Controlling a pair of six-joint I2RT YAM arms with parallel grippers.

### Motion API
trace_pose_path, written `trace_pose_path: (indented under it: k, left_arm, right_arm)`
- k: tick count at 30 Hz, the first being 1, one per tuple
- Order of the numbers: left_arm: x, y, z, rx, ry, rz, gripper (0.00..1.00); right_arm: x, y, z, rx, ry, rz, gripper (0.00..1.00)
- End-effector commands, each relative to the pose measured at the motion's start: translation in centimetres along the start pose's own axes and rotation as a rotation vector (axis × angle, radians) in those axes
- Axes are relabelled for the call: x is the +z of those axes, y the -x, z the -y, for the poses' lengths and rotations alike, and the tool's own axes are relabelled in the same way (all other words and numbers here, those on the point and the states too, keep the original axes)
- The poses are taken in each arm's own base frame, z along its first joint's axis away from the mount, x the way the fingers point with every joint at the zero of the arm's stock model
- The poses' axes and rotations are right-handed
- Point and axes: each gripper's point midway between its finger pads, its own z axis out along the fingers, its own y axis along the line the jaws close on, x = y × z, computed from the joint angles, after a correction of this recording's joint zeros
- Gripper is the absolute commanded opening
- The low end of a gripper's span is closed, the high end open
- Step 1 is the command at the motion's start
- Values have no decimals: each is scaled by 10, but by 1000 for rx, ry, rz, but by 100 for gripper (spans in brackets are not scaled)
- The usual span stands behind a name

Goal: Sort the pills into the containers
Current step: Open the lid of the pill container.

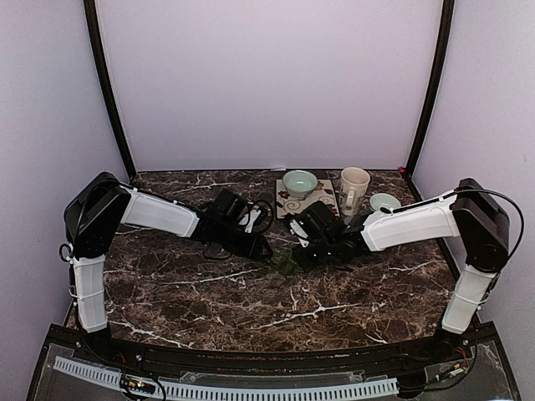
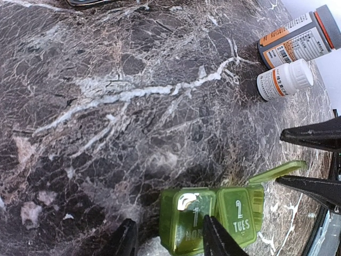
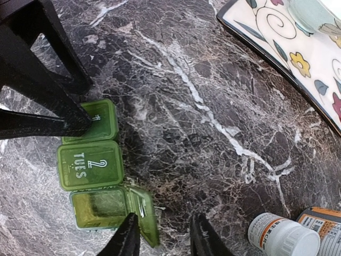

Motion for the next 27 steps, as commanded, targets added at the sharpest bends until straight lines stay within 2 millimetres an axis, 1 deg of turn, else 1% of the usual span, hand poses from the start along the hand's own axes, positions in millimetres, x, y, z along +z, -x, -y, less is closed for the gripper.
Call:
trace_pose_path:
  k: [1,8,15,27]
  left_arm:
    - [-3,-27,-8,-15,38,-81,43]
    - [-3,-27,-9,-12,39,-82,43]
    - [-2,-28,-9,-12,39,-84,43]
    - [-2,-26,-7,-9,35,-81,42]
  right_arm:
    - [-2,8,6,28,-4,30,36]
    - [-2,14,13,42,-20,43,39]
    - [-5,24,16,43,-28,61,40]
    - [-4,31,22,35,-48,61,40]
